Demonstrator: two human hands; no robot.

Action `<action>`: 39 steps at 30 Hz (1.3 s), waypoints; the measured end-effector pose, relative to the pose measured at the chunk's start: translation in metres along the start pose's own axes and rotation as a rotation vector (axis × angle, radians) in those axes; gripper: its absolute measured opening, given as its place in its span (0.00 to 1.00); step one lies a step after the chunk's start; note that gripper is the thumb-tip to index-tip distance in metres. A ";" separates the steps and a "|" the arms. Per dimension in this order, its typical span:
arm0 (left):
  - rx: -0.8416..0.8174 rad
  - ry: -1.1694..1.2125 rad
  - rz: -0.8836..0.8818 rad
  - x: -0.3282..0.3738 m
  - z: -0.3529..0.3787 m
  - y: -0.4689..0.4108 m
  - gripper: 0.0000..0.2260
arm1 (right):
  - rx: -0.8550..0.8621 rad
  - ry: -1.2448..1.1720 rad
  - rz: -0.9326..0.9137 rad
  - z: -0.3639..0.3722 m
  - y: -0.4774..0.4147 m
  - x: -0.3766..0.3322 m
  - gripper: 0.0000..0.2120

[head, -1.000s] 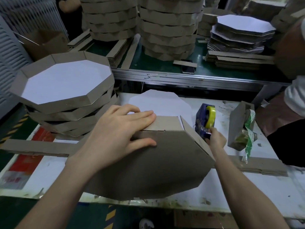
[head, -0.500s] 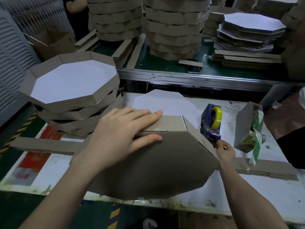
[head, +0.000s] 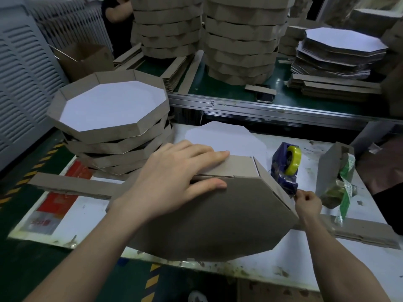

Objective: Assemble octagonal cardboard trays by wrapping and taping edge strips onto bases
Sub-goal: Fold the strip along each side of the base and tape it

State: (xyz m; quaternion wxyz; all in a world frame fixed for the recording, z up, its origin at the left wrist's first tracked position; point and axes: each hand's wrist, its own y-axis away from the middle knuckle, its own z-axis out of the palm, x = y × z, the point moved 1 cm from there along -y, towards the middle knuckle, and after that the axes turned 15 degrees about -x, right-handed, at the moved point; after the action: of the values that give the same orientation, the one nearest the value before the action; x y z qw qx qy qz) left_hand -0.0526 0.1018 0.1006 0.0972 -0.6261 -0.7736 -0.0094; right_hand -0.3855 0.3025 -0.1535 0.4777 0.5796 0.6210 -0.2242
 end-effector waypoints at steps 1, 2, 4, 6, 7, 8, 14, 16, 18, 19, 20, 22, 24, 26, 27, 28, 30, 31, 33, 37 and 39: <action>0.000 -0.001 -0.003 0.000 0.000 0.001 0.26 | 0.000 0.003 0.013 0.001 0.000 -0.001 0.10; -0.001 -0.001 -0.008 0.000 0.000 0.002 0.25 | -0.003 -0.001 0.030 0.001 0.000 -0.003 0.10; 0.004 -0.005 -0.018 -0.001 -0.001 0.003 0.25 | -0.007 -0.029 0.058 0.002 0.002 -0.008 0.10; 0.009 -0.008 -0.015 -0.002 -0.001 0.004 0.25 | -0.004 -0.084 0.085 0.003 0.007 -0.005 0.10; 0.011 -0.007 -0.013 -0.001 -0.001 0.004 0.25 | -0.013 -0.120 0.102 0.004 0.012 -0.001 0.10; 0.015 -0.008 -0.012 0.000 0.000 0.004 0.25 | -0.042 -0.162 0.122 0.007 0.019 0.003 0.09; -0.044 0.005 -0.033 0.002 -0.003 0.003 0.26 | -0.046 -0.223 -0.049 0.016 0.045 -0.024 0.14; -0.093 0.003 -0.056 0.002 -0.006 0.002 0.27 | -0.089 -0.155 -0.149 0.010 0.050 -0.056 0.15; -0.116 -0.002 -0.056 0.006 -0.008 -0.002 0.28 | -0.204 -0.119 -0.242 0.007 0.058 -0.090 0.13; -0.118 0.002 -0.051 0.008 -0.010 -0.005 0.29 | -0.251 -0.098 -0.292 0.005 0.065 -0.108 0.11; -0.128 0.012 -0.048 0.010 -0.011 -0.009 0.30 | -0.296 -0.062 -0.345 0.003 0.074 -0.126 0.10; -0.168 0.047 -0.042 0.015 -0.011 -0.014 0.34 | -0.404 0.006 -0.456 -0.001 0.095 -0.158 0.09; -0.197 0.069 -0.030 0.018 -0.008 -0.017 0.36 | -0.500 0.039 -0.554 -0.004 0.119 -0.185 0.11; -0.189 0.106 -0.023 0.019 -0.005 -0.014 0.37 | -0.531 0.104 -0.658 -0.008 0.142 -0.205 0.10; -0.174 0.127 -0.027 0.017 -0.003 -0.011 0.37 | -0.537 0.154 -0.708 -0.011 0.154 -0.215 0.10; -0.157 0.145 -0.035 0.015 -0.003 -0.007 0.38 | -0.552 0.196 -0.746 -0.014 0.165 -0.223 0.09; -0.137 0.189 -0.057 0.007 -0.002 0.001 0.39 | -0.635 0.230 -0.780 -0.023 0.186 -0.236 0.10; -0.136 0.216 -0.065 0.004 -0.003 0.004 0.40 | -0.690 0.250 -0.783 -0.028 0.195 -0.240 0.10; -0.144 0.254 -0.071 -0.001 -0.005 0.009 0.40 | -0.781 0.306 -0.782 -0.035 0.211 -0.249 0.10; -0.143 0.308 -0.058 -0.003 -0.008 0.015 0.41 | -0.819 0.372 -0.767 -0.037 0.229 -0.262 0.09; -0.140 0.314 -0.046 -0.001 -0.008 0.016 0.40 | -0.840 0.375 -0.754 -0.033 0.235 -0.266 0.10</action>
State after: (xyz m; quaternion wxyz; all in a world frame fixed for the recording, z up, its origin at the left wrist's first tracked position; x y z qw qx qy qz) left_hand -0.0352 0.1031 0.1065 0.1728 -0.6042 -0.7606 -0.1629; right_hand -0.2109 0.2490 0.1533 0.4358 0.1102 0.8933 -0.0071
